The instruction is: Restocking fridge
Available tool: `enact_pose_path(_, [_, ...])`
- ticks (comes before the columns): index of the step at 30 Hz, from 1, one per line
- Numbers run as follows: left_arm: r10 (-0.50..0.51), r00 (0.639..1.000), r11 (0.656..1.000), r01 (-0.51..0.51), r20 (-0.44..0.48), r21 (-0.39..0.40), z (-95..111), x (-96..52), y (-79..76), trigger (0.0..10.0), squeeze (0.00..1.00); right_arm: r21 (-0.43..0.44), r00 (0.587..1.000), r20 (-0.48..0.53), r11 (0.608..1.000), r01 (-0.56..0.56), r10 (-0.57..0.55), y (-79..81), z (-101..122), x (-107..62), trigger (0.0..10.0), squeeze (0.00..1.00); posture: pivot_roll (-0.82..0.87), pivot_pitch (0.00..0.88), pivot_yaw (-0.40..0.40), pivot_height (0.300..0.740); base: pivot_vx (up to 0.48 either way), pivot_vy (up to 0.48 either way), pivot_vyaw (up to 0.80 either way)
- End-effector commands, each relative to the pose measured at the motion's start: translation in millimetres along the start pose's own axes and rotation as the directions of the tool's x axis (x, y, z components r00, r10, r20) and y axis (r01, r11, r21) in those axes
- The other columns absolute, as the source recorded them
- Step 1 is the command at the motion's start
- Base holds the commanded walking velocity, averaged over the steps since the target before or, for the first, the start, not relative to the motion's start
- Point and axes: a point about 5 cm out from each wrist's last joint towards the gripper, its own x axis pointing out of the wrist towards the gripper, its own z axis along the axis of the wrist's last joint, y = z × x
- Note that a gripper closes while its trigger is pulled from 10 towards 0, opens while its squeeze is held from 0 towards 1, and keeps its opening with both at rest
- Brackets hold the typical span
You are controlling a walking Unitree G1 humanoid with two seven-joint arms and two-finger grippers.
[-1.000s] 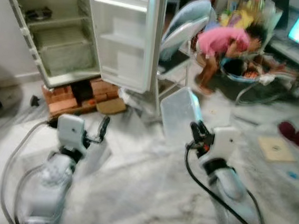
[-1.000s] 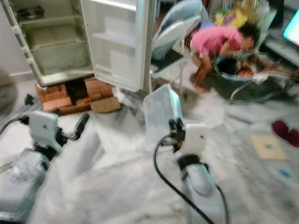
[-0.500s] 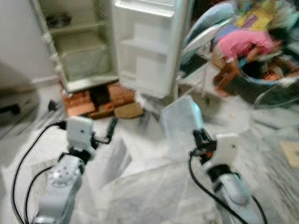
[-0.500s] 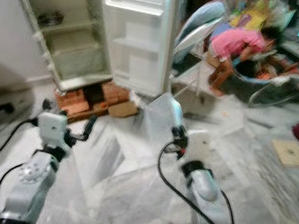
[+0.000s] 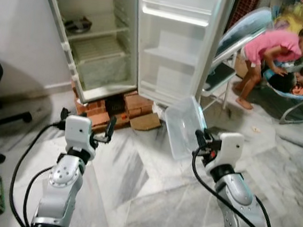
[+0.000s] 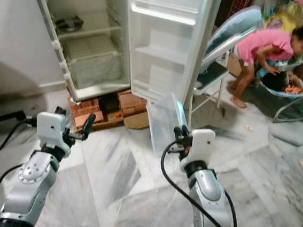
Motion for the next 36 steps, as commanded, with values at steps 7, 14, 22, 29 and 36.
enact_pose_path(7, [0.022,1.0,0.999,-0.022,0.003,0.037,0.7,0.9,7.4,10.0,0.0,0.01,0.998,0.04,0.999,-0.04,0.04,10.9,6.4,8.0,10.0,0.0,0.0,0.025,-0.03,0.74,0.416,0.191,0.0])
enact_pose_path(14, [0.036,0.999,0.998,-0.036,-0.007,0.046,-0.1,2.8,9.1,10.0,0.0,0.007,0.998,0.045,0.999,-0.041,0.04,10.2,7.2,10.8,10.0,0.0,0.01,0.024,-0.031,0.74,0.48,0.0,0.0])
enact_pose_path(22, [0.03,1.0,0.998,-0.03,0.001,0.046,0.2,1.1,7.7,10.0,0.0,0.002,0.997,0.054,0.998,-0.062,0.062,15.8,7.0,12.7,10.0,0.0,0.02,0.022,-0.035,0.74,0.48,0.0,0.0])
enact_pose_path(29, [0.033,0.999,0.998,-0.033,0.003,0.044,0.2,-1.0,8.5,10.0,0.0,-0.001,0.996,0.053,0.998,-0.07,0.07,15.5,6.1,13.3,10.0,0.0,0.02,0.026,-0.036,0.74,0.48,0.0,0.0])
enact_pose_path(36, [0.037,0.999,0.998,-0.037,0.006,0.044,0.3,-2.0,8.6,10.0,0.0,-0.012,0.994,0.061,0.996,-0.087,0.087,18.6,6.3,13.0,10.0,0.0,0.02,0.028,-0.035,0.74,0.48,0.0,0.19])
